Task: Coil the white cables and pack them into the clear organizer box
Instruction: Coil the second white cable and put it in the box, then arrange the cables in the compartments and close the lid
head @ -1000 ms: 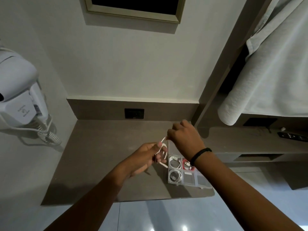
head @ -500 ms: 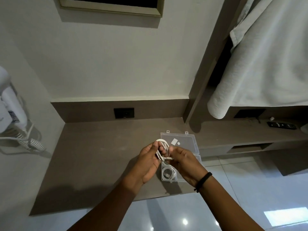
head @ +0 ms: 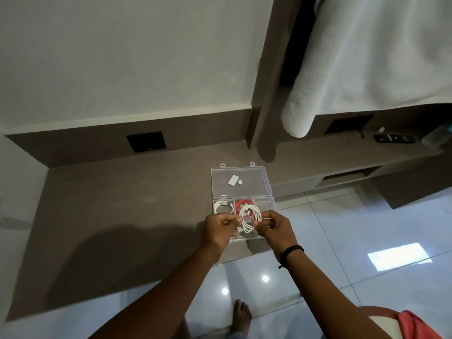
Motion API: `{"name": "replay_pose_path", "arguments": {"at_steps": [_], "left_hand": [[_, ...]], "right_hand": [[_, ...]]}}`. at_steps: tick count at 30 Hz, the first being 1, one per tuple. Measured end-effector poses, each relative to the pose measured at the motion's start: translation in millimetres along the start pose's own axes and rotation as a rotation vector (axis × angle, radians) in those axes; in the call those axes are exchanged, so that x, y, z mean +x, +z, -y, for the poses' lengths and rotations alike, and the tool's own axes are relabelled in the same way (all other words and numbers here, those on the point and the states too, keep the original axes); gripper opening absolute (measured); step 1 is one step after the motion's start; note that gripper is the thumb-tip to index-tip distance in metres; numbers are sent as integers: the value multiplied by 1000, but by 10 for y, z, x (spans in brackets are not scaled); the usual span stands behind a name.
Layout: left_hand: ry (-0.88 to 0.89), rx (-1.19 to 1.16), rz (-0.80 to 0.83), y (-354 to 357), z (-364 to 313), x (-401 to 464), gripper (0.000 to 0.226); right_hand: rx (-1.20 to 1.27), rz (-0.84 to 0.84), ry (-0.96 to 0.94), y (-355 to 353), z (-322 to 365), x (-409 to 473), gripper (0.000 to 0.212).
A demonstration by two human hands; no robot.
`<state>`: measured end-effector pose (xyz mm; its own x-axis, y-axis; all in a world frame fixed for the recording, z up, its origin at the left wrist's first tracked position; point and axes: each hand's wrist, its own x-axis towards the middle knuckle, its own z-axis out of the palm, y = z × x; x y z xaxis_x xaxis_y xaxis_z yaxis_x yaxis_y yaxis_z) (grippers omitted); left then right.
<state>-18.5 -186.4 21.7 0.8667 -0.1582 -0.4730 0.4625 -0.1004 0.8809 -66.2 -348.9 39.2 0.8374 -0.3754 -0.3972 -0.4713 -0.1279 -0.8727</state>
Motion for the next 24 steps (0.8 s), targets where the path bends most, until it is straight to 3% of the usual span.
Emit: {"name": "replay_pose_path", "arguments": {"at_steps": [5,8,12,15,17,24], "left_hand": [[66,323,-94,190,313,251,18],[145,528,-137,273,387,357,9],[227,673,-130,346,427,449,6],[281,754,-111,370,471,487,7],[328,807,-92,375,481,502,11],[404,840,-17,371,465,485,27]], "right_hand": [[-370,-79,57,97,-334,264,17],[-575,-59,45,108,-400,394,25],[-747,0,9,102,-402,519,18],[-811,11,-46,120,-403,552,13],[-826,17,-43,132,-409,572,28],[-899,79,-216,165,-376,528,46]]}}
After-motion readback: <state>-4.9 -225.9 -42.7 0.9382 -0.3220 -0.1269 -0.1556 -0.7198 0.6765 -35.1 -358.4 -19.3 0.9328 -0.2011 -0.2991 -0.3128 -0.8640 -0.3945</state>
